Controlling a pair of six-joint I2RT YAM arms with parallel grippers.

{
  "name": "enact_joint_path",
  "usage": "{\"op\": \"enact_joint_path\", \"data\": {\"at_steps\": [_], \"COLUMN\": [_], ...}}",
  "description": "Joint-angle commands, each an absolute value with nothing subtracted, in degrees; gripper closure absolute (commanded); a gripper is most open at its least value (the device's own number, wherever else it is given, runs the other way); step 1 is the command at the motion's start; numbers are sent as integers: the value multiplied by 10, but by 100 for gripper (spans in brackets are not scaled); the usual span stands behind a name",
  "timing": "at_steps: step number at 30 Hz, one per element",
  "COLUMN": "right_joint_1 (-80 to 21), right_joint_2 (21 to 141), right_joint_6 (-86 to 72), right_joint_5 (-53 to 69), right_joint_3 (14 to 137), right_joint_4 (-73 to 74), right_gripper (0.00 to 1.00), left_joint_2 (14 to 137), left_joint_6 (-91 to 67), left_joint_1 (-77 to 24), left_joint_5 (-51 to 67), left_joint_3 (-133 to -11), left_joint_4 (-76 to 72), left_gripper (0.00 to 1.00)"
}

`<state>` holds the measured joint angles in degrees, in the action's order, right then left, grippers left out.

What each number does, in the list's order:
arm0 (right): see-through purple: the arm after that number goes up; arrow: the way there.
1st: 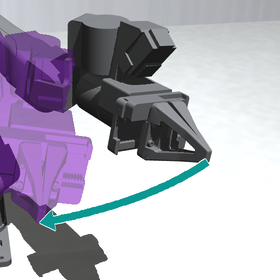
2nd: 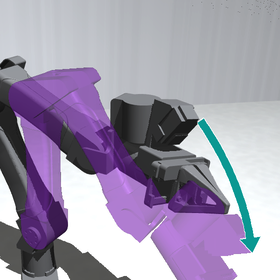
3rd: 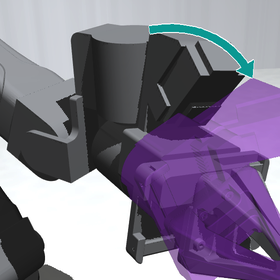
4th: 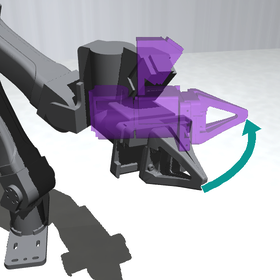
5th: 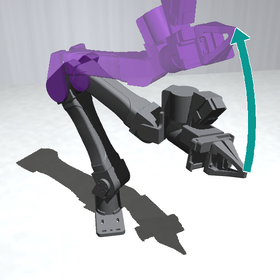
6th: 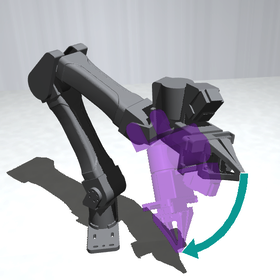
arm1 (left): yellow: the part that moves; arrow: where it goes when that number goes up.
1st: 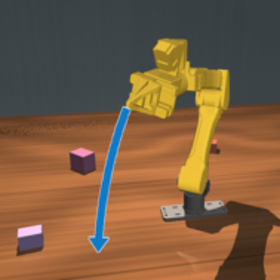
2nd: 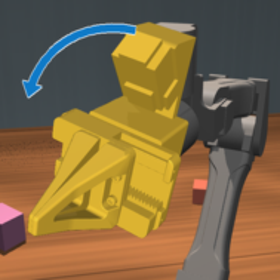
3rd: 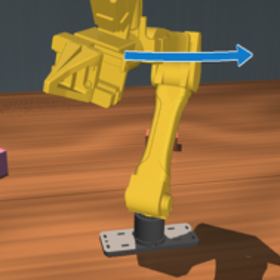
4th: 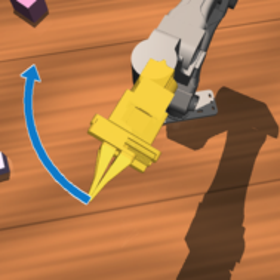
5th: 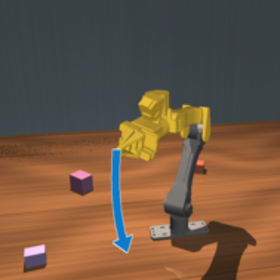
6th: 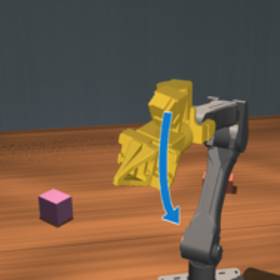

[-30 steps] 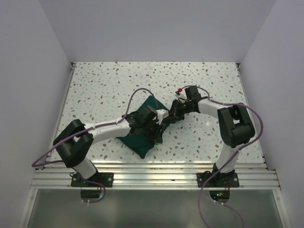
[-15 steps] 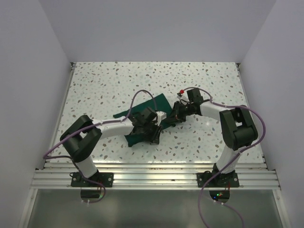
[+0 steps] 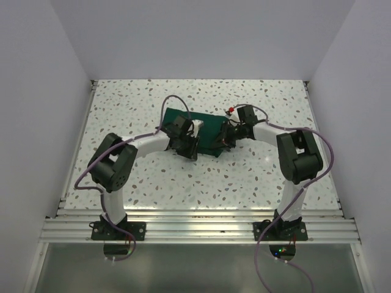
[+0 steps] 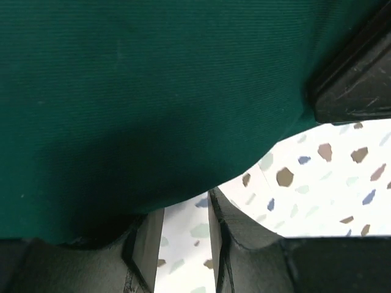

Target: Prepare the surgical pack

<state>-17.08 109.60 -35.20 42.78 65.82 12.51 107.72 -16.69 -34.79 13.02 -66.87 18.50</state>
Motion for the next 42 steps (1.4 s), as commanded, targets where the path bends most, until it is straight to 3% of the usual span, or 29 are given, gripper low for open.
{"op": "enact_joint_path", "data": {"at_steps": [1, 12, 18, 25, 35, 38, 41, 42], "right_joint_1": [-162, -161, -160, -158, -153, -152, -152, -152], "right_joint_2": [1111, 1054, 1047, 1029, 948, 909, 883, 874], "right_joint_6": [-342, -314, -294, -292, -259, -243, -234, -233], "right_joint_5": [365, 366, 359, 345, 275, 218, 173, 170], "right_joint_3": [692, 761, 796, 816, 754, 714, 676, 665], "right_joint_4": [163, 271, 311, 332, 402, 441, 467, 468], "right_gripper": [83, 82, 82, 78, 70, 51, 1, 1], "left_joint_2": [1102, 923, 874, 862, 806, 778, 761, 759], "left_joint_6": [-121, -165, -176, -204, -243, -260, -272, -274], "left_joint_1": [-337, -337, -309, -206, -133, -112, -100, -101], "left_joint_5": [92, 118, 97, 142, 112, 116, 145, 148], "left_joint_3": [-674, -562, -593, -667, -679, -649, -625, -618], "left_joint_4": [221, 227, 264, 265, 269, 258, 250, 249], "left_gripper": [61, 58, 57, 55, 53, 49, 46, 45]}}
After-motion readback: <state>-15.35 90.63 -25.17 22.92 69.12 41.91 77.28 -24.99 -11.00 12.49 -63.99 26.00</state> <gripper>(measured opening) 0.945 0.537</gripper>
